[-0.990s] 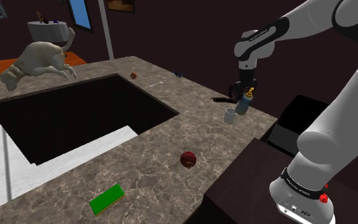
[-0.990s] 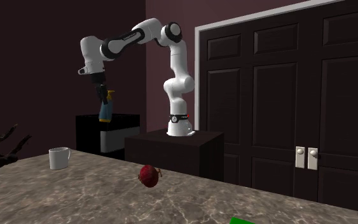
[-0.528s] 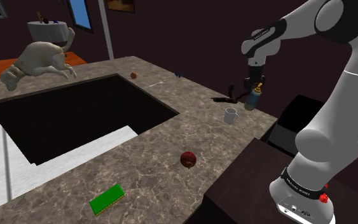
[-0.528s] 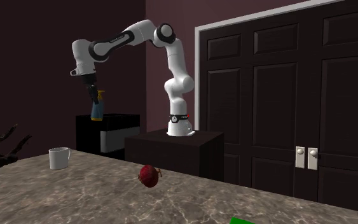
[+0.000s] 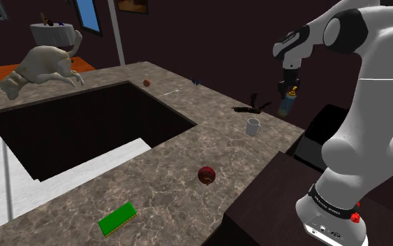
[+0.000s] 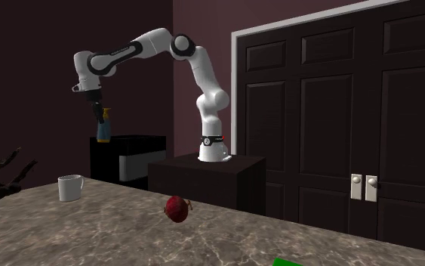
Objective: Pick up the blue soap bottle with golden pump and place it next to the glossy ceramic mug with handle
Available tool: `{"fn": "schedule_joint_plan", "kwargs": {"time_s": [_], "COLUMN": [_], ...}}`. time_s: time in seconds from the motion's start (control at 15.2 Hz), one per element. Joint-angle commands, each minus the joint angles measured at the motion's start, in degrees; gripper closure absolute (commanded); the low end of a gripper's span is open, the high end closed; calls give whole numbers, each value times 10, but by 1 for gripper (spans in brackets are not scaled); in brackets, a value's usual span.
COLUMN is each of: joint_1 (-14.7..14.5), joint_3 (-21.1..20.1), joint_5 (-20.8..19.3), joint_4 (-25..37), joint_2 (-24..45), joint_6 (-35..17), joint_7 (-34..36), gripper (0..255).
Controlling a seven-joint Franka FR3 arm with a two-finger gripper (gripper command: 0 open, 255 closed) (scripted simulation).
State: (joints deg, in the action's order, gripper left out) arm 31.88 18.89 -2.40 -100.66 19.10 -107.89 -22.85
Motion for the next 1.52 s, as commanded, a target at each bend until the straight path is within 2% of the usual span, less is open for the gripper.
{"fn": "schedule_joint_plan", "kwargs": {"time_s": [0.0, 0.13, 1.45], "joint_1": [17, 34, 43], "joint_3": [4, 7, -5], "joint_5": [8, 16, 34], "joint_4": [39, 85, 32], "joint_2": [30, 62, 133], "joint_6": [8, 21, -101], "joint_7": [-23, -43, -40], "gripper": [255, 255, 255]}}
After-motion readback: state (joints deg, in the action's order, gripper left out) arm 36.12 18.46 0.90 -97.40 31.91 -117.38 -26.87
